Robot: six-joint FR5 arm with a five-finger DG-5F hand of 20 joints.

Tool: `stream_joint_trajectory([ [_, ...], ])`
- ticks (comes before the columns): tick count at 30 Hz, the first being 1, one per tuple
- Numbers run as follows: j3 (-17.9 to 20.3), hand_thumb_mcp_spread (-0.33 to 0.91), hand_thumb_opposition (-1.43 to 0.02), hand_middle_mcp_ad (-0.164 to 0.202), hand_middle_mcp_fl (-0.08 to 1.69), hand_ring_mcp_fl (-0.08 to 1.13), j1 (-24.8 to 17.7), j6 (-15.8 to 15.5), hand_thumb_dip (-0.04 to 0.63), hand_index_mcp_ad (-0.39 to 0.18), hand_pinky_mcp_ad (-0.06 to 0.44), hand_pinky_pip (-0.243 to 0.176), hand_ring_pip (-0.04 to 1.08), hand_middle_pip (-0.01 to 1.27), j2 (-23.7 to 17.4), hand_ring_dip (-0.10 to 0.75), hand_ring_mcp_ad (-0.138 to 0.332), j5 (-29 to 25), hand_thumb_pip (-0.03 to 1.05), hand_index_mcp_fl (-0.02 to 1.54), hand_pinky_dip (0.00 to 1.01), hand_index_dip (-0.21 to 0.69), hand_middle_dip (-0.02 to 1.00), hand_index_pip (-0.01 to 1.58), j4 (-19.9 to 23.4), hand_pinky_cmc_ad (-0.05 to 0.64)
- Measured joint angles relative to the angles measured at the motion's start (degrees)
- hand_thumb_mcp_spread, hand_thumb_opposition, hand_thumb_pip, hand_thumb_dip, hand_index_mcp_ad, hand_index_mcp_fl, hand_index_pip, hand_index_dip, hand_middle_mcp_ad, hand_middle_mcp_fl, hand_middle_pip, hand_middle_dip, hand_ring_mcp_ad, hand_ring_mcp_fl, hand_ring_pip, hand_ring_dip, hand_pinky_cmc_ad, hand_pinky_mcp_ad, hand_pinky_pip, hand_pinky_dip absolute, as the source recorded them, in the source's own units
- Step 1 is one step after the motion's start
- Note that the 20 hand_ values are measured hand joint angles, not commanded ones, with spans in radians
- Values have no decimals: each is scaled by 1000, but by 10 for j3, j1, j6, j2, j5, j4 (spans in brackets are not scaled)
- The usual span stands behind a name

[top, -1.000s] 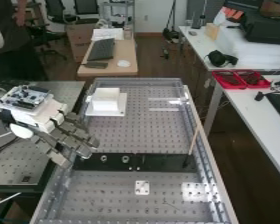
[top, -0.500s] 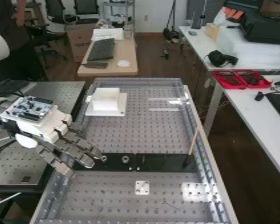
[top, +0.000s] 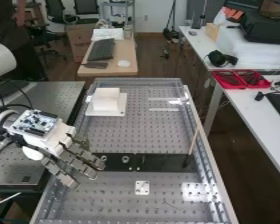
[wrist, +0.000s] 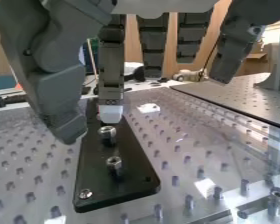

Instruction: Grab the smaller nut and place it in the white container

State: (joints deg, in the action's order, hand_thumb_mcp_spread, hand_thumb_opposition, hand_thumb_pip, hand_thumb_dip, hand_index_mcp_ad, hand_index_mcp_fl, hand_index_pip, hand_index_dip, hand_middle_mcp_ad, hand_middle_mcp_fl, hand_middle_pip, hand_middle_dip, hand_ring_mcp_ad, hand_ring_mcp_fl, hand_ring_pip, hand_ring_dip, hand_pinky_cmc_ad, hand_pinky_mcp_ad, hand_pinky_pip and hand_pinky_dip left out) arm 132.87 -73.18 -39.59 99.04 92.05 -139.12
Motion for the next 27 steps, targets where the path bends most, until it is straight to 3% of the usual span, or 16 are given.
stream_joint_trajectory([
  [13,26,417,-806,101,152,3,-14,-34,202,-122,312,-65,94,119,10,87,145,-18,641,105,377,157,236,1480,50,394],
  [20,26,449,-836,101,152,0,-13,-33,250,-122,300,-42,94,119,20,87,148,-22,648,73,314,169,236,1478,57,382],
  [22,25,447,-834,99,152,0,-12,-32,257,-122,300,-26,98,119,23,87,131,-22,648,59,300,171,236,1480,57,382],
  [24,24,445,-848,101,152,0,-10,-32,258,-122,291,-26,94,119,25,87,127,-21,710,37,286,168,236,1480,57,379],
  [27,24,463,-846,101,152,0,-9,-32,267,-122,291,-12,98,119,28,87,127,-18,721,37,269,168,236,1480,62,379],
])
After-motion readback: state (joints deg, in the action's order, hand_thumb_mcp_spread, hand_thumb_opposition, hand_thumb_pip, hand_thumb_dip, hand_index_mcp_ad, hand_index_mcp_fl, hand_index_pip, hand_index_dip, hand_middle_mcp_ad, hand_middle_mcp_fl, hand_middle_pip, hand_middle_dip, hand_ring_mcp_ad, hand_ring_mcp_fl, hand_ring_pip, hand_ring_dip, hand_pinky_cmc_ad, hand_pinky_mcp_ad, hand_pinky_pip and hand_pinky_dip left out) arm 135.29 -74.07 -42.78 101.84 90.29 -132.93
